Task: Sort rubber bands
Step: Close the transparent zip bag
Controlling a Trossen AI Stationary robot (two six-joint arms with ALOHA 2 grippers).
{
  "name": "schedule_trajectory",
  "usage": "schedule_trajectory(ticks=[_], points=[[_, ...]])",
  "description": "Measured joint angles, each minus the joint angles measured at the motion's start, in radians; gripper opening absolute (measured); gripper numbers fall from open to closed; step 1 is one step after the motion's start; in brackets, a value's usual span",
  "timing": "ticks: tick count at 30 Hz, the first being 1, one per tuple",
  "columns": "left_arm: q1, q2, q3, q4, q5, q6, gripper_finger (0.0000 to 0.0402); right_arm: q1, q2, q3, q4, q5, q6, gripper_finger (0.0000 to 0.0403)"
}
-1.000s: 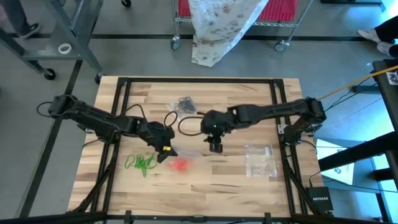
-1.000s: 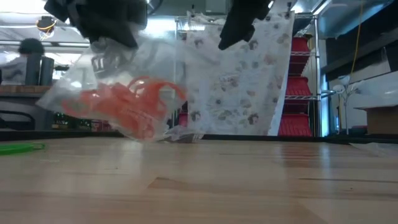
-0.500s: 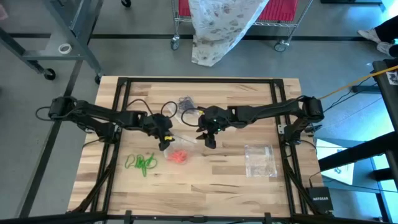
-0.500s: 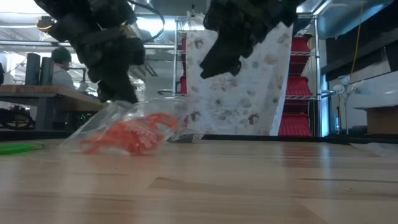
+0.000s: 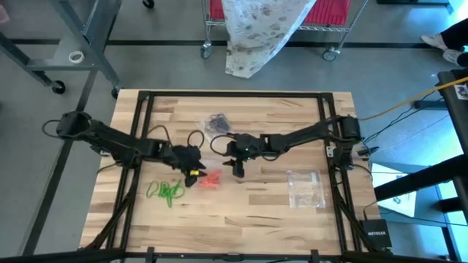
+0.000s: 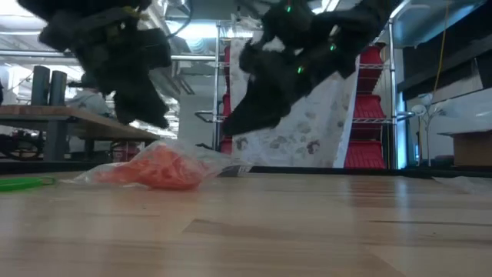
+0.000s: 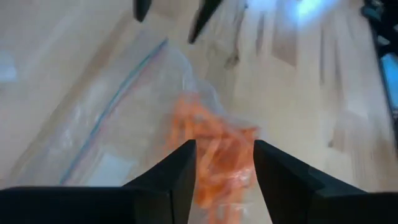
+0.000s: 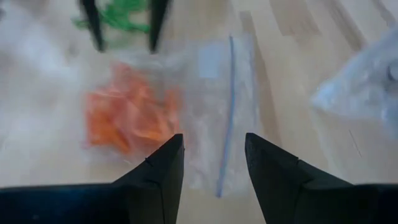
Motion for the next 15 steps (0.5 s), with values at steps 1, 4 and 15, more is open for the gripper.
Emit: schedule_trajectory(ticks=[1,4,15], points=[[-0.017,0.015,-0.017,0.029,-0.024,-0.017,0.0151,0.0,0.016,0.0,0.004,0.017,0.0,0.0163],[-0.045,0.08,-0.049,0.094,-0.062,-0.044,0.0149,0.0,0.073,0.001,0.004,0.054,-0.001,0.0163],[-0.051,0.189,-0.056,0.072,-0.027,0.014,0.0148,0.034,0.106,0.006,-0.147,0.025,0.138,0.0163]])
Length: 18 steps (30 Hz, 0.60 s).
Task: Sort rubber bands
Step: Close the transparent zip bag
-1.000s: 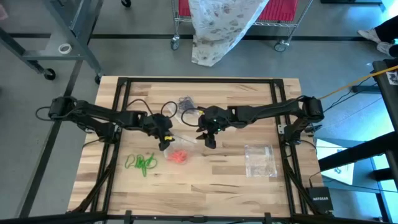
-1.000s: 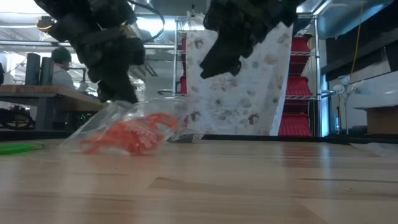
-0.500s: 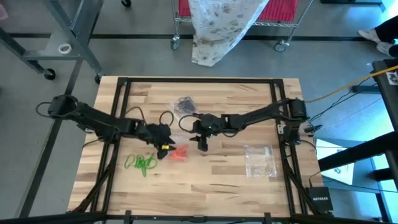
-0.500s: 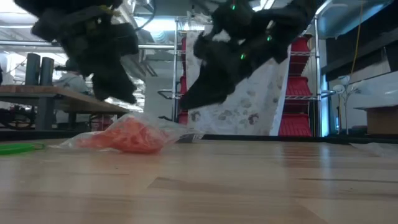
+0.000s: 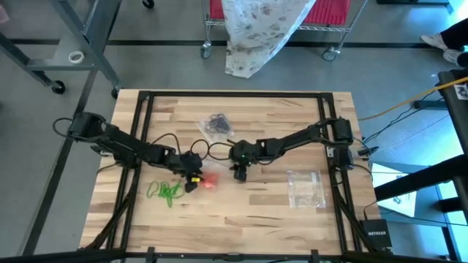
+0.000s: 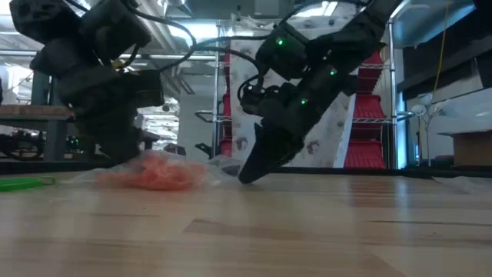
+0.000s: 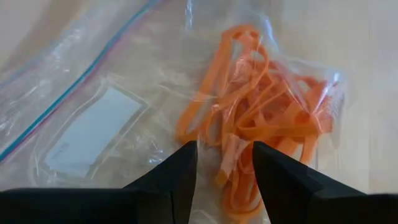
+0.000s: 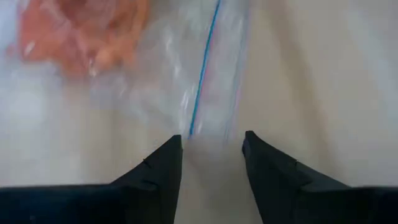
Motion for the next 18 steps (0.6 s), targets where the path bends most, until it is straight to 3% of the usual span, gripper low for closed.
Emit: schedule_trajectory(ticks=[11,14,18], points=[[0.0,-0.166,0.068,-0.311,0.081,0.209,0.0148,0.14,-0.02,0.072,-0.122,-0.039,0.087,0.0163],[0.006,-0.231,0.084,-0.32,0.025,0.224,0.0148,0.145,-0.031,0.118,-0.129,-0.018,0.075,0.0163],[0.02,-0.251,0.085,-0.277,-0.177,0.196,0.0148,0.136,-0.024,0.158,-0.033,0.111,0.023,0.0163]])
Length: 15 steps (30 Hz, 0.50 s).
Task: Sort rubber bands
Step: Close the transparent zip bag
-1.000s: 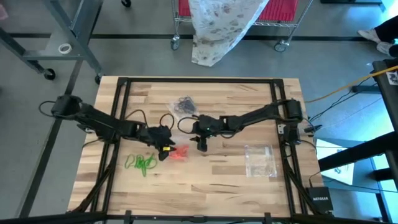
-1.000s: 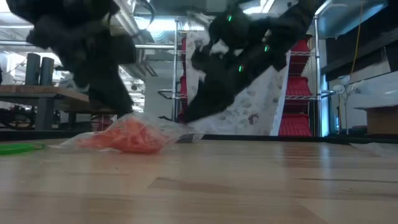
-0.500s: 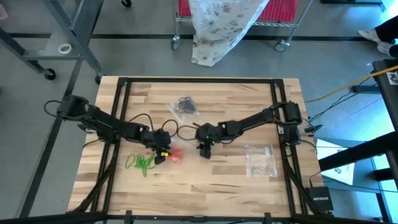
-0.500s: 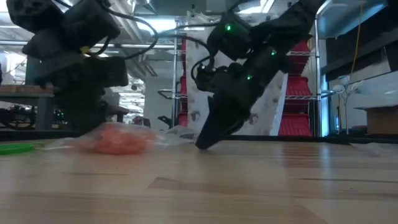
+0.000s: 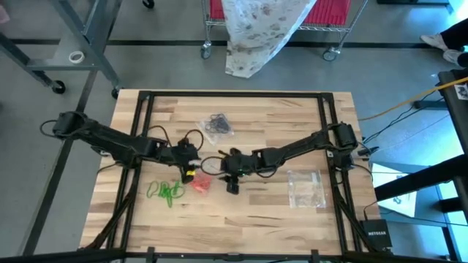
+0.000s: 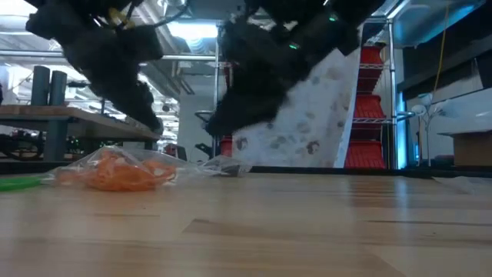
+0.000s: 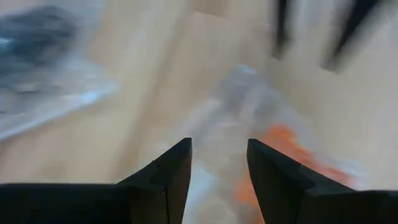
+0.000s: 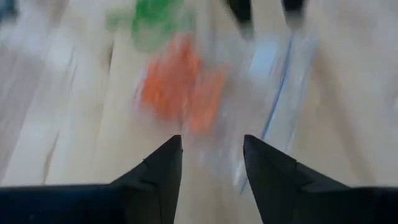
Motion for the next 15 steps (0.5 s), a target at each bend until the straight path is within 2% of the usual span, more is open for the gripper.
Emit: schedule_trajectory(ticks=[2,4,9,15], points=[[0.015,0.027,-0.002,0.016,-0.068,-0.003,0.0148,-0.012,0.007,0.003,0.08,0.033,-0.027,0.0163],[0.033,0.059,-0.024,0.08,-0.09,-0.004,0.0148,-0.026,0.025,0.002,0.154,0.033,-0.049,0.0163],[0.06,0.156,-0.109,0.233,-0.084,-0.013,0.0148,-0.052,0.075,0.002,0.211,-0.001,-0.055,0.0163],[0.064,0.244,-0.166,0.347,-0.013,0.003,0.0148,-0.054,0.104,0.001,0.229,0.002,-0.056,0.0163]])
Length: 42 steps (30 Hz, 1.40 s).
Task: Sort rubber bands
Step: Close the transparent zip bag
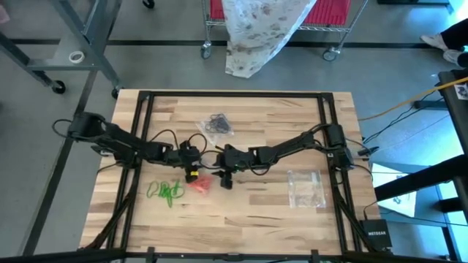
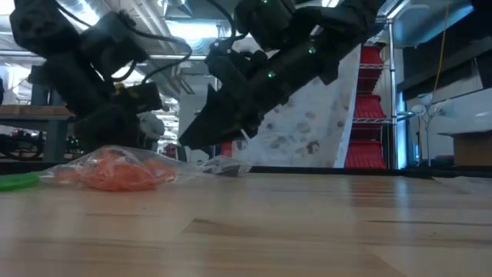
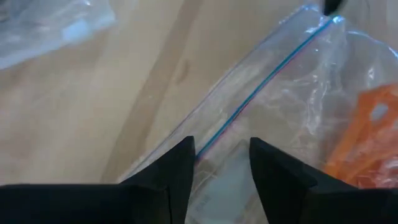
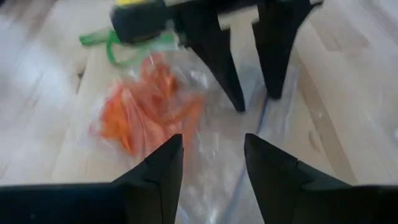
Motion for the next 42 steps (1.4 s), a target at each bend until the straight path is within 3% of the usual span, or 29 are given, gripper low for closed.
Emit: schedule_trajectory(ticks=[12,26,42], points=[[0.014,0.041,-0.024,0.115,-0.012,-0.006,0.0148,-0.025,0.047,0.001,0.047,-0.008,-0.046,0.0163],[0.013,0.041,-0.024,0.123,-0.005,-0.005,0.0148,-0.09,0.117,0.001,0.163,-0.18,-0.046,0.0163],[0.011,0.042,-0.024,0.124,-0.005,-0.007,0.0148,-0.096,0.143,0.001,0.185,-0.169,-0.061,0.0163]])
